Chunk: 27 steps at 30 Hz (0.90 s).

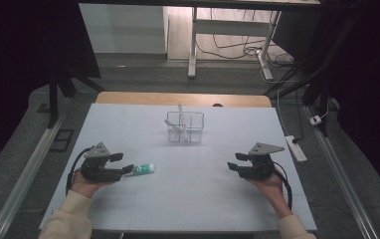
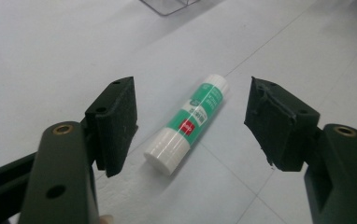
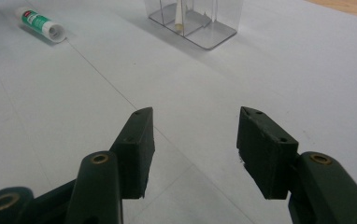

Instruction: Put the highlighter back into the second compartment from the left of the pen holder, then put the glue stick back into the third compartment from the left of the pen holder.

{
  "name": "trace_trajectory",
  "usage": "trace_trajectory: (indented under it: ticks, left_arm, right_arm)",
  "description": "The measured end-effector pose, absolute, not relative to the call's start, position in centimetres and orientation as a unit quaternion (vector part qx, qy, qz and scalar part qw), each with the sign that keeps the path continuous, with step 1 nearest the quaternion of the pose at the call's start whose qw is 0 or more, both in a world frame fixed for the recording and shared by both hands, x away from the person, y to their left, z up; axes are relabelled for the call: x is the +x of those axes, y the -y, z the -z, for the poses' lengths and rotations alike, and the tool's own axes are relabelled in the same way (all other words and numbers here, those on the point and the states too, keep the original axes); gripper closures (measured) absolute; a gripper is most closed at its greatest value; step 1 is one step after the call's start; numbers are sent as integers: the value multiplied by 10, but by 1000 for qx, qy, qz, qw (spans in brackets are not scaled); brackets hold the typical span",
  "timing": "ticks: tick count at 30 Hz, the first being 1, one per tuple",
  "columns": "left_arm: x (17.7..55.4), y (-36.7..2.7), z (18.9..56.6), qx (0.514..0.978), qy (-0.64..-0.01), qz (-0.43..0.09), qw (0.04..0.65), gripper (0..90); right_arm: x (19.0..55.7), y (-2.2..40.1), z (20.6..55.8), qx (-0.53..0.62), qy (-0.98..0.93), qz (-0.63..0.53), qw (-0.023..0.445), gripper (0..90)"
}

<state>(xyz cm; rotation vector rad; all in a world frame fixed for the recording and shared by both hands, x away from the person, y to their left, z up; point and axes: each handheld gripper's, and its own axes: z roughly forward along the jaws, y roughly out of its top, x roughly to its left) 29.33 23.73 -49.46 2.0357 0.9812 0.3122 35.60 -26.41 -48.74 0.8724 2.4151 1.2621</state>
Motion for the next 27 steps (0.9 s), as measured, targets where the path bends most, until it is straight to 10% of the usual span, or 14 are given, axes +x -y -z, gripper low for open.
trace_trajectory:
  ticks: [27]
  left_arm:
    - [322,-214,493,896,-331,-105,276,311]
  right_arm:
    - [353,273,486,306,-832,-441,143,450]
